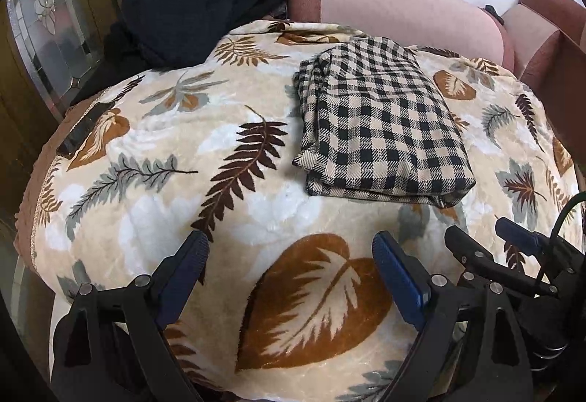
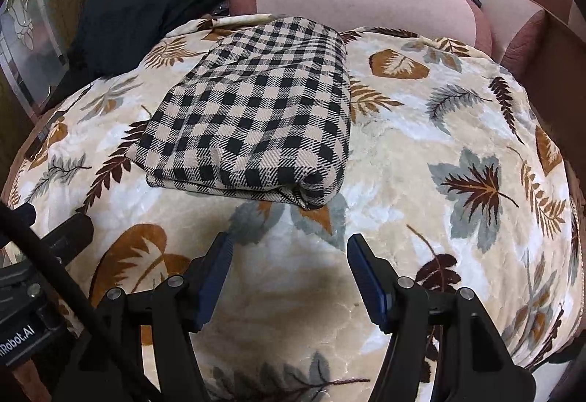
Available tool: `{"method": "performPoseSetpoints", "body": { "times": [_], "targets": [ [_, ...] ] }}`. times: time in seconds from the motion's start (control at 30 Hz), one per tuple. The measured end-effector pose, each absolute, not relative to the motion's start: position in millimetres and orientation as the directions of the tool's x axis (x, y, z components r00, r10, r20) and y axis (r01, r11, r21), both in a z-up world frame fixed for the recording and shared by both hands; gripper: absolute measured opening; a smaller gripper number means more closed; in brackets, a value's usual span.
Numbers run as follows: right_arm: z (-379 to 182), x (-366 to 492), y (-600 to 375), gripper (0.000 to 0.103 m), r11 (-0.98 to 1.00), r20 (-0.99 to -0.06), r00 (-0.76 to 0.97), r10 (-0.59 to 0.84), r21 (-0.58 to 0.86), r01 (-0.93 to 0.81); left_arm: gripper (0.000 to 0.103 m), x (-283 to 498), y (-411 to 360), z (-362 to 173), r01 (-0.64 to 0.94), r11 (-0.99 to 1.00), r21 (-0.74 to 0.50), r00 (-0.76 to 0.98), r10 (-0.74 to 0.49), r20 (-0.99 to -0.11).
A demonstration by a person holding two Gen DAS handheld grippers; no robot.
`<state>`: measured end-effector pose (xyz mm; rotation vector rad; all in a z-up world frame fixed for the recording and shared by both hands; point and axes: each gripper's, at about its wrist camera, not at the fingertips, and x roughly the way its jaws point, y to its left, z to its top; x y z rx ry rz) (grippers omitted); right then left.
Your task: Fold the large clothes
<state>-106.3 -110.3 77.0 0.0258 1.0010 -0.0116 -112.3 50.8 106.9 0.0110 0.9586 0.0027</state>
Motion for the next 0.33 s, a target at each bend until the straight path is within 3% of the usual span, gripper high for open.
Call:
{"method": "performPoseSetpoints", "body": {
  "times": [0.33],
  "targets": [
    [68.7, -106.5, -104.1, 0.072, 1.0, -0.86, 0.511, 0.002, 0.009, 0.011, 0.09, -111.5, 55.9, 100.9, -0.022, 1.0, 0.009, 0.56, 0.02, -0.828]
  ]
}}
